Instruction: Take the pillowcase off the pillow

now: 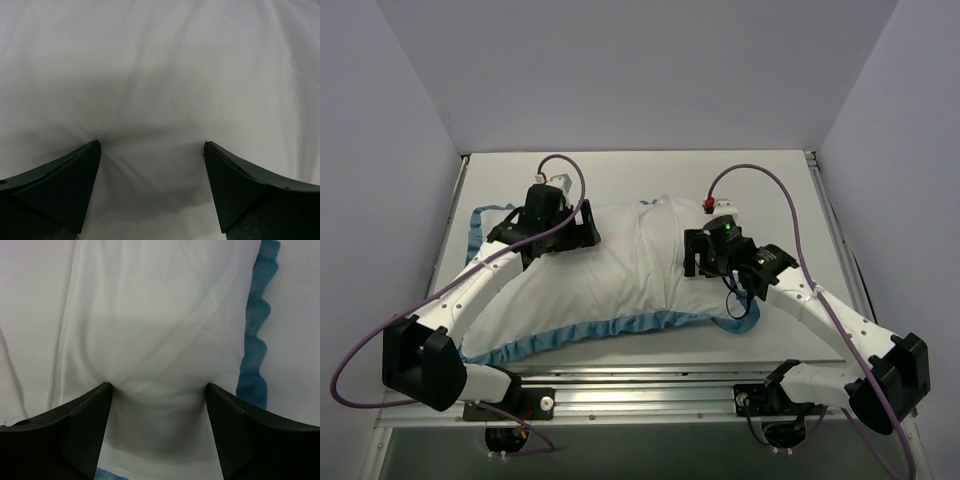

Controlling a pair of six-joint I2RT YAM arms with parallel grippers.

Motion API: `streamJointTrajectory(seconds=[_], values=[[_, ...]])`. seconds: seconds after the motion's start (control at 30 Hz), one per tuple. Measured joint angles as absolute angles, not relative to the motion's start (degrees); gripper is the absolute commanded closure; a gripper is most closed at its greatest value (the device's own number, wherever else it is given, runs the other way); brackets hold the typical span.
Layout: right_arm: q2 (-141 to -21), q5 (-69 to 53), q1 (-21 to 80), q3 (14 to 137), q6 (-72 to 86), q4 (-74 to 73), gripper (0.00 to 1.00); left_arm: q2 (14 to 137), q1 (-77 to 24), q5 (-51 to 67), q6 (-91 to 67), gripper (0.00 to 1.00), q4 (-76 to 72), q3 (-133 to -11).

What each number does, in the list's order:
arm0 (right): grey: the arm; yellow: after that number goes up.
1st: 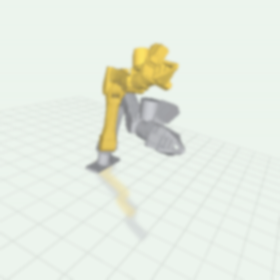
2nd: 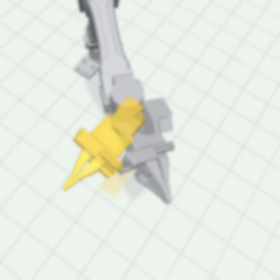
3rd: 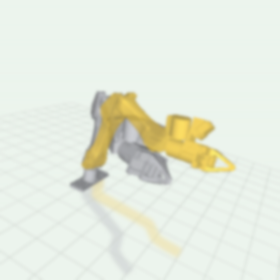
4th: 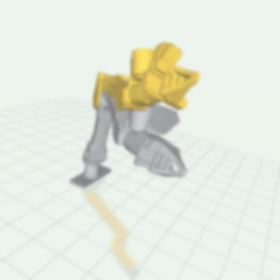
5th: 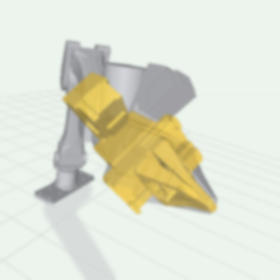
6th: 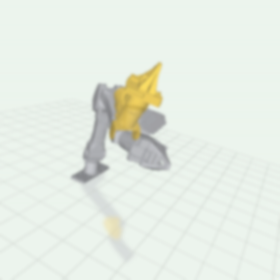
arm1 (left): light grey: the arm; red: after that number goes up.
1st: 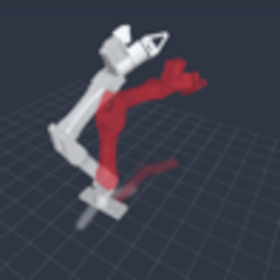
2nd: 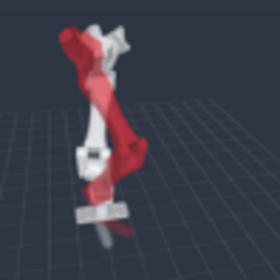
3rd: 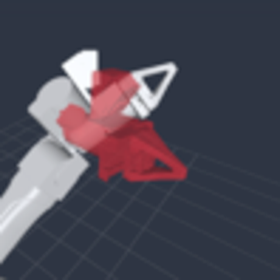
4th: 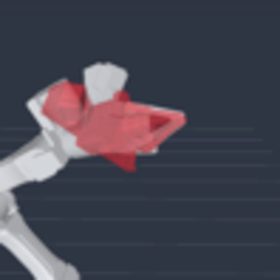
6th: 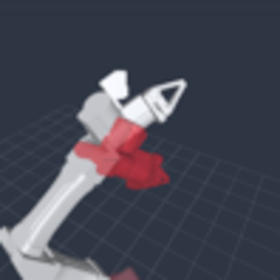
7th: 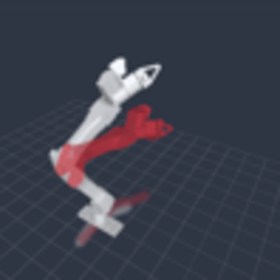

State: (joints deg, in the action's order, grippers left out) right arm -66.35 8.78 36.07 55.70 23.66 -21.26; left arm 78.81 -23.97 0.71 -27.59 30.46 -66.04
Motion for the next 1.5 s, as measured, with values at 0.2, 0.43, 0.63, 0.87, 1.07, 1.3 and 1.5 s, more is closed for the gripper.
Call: streamJointTrajectory(seconds=[0.2,0.43,0.63,0.87,1.07,1.3,1.5], values=[[-76.38,4.03,32.95,54.13,23.38,-12.80,0.37,73.71,-22.96,-0.25,-30.35,0.06,25.93,-58.08],[-88.90,1.93,30.65,65.87,19.53,-8.80,0.36,60.45,-22.35,-1.30,-30.35,0.06,28.69,-51.79],[-90.08,4.75,30.94,73.47,18.39,-13.19,0.23,57.63,-25.21,-1.19,-27.59,0.06,33.80,-56.45],[-88.49,9.63,34.57,78.39,18.48,-17.04,0.16,67.26,-30.13,-2.37,-22.92,0.06,32.53,-71.00],[-89.73,11.60,37.87,80.90,19.27,-16.73,0.16,78.98,-31.75,-4.64,-22.37,0.06,28.88,-72.66],[-96.29,14.85,37.98,79.18,21.93,-16.16,0.21,83.24,-31.86,-7.79,-26.46,0.06,24.93,-66.39],[-91.92,14.79,33.43,70.13,25.15,-11.68,0.34,82.61,-31.42,-8.08,-30.70,0.06,19.07,-61.32]])
